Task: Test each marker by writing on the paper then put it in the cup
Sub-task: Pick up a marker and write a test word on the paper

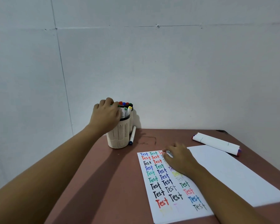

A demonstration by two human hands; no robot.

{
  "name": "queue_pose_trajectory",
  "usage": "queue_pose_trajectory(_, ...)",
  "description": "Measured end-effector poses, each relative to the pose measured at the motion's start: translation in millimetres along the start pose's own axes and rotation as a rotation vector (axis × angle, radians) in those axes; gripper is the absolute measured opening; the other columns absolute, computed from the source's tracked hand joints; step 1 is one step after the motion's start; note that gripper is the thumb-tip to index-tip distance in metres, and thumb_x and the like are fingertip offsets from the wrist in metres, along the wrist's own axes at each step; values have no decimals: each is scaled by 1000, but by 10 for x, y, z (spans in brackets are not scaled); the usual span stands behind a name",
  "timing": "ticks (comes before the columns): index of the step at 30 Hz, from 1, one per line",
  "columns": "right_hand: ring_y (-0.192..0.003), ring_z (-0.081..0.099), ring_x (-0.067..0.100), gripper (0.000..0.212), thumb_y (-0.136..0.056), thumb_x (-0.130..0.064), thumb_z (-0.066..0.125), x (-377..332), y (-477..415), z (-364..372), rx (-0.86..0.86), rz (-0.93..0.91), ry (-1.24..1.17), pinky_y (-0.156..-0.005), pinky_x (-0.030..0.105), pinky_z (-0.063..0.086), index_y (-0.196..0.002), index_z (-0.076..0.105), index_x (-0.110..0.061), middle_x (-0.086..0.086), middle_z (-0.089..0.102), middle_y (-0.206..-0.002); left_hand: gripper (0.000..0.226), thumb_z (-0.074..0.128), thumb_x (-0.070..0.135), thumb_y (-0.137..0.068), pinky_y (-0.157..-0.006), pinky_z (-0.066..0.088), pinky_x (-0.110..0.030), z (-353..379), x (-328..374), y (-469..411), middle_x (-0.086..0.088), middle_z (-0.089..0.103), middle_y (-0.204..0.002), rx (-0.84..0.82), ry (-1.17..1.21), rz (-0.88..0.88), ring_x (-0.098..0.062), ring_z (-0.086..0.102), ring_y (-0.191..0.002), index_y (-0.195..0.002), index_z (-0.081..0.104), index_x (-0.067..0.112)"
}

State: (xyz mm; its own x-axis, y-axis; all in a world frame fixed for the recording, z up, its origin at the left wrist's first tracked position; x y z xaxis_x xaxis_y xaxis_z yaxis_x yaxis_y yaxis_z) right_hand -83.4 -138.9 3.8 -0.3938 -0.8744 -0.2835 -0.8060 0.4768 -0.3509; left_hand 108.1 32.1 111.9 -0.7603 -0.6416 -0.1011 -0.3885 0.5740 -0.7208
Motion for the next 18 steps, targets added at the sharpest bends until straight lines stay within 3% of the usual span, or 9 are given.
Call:
queue_pose_trajectory(4, -114, 46, 18, 32, -97, -38, 44, -6, 4, 10, 2, -4, 11, -92, 29, 40, -122, 59, -23, 2, 53, -120, 39, 41, 26, -87, -78, 48, -42, -19, 211, 220, -18, 61, -106, 320, 124, 41, -36, 57, -95, -114, 59, 5)
queue_pose_trajectory(6, -111, 46, 18, 32, -98, -38, 41, -17, 0, 27, 3, -25, 69, -89, 28, 38, -121, 58, -22, 2, 53, -119, 35, 44, 23, -85, -80, 44, -38, 19, 390, 446, -15, 60, -108, 389, 199, 56, -30, 51, -97, -113, 59, 10)
queue_pose_trajectory(8, -107, 46, 19, 32, -99, -38, 37, -32, -4, 42, -5, -42, 126, -84, 28, 37, -119, 55, -20, 1, 53, -118, 36, 41, 25, -84, -80, 38, -35, 136, 535, 676, -12, 60, -107, 260, 263, 45, -28, 51, -95, -108, 63, 11)
queue_pose_trajectory(11, -102, 46, 20, 30, -99, -37, 34, -52, -19, 40, -24, -65, 209, -81, 30, 38, -114, 52, -18, 2, 52, -114, 40, 38, 35, -91, -92, 39, -34, 362, 615, 871, -5, 53, -120, -151, 382, 36, -22, 50, -109, -117, 61, 16)
queue_pose_trajectory(15, -98, 46, 22, 23, -97, -33, 36, -121, -116, -74, -139, -75, 254, -80, 33, 38, -105, 49, -16, 5, 51, -109, 50, 33, 42, -98, -115, 17, -35, 522, 605, 966, 1, 26, -152, -589, 457, 21, -14, 22, -140, -144, 32, 21)
queue_pose_trajectory(18, -88, 50, 22, 12, -94, -29, 42, -244, -366, -177, -195, -75, 319, -73, 31, 40, -92, 49, -18, 7, 60, -106, 58, 25, 50, -98, -118, 5, -39, 559, 630, 999, 4, 13, -157, -727, 402, 18, -11, 8, -144, -149, 17, 22)
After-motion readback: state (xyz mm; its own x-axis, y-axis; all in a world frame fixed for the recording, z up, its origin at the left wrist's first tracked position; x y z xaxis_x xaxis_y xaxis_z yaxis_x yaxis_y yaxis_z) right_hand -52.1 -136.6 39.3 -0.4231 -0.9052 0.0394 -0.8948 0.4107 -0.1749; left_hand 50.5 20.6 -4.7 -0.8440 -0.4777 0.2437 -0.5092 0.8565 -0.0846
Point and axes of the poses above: each hand's wrist, its own y-axis away from the middle knuckle, its own z-axis out of the palm, x = y × z, the point moved 2 cm from there along -y, towards the middle knuckle
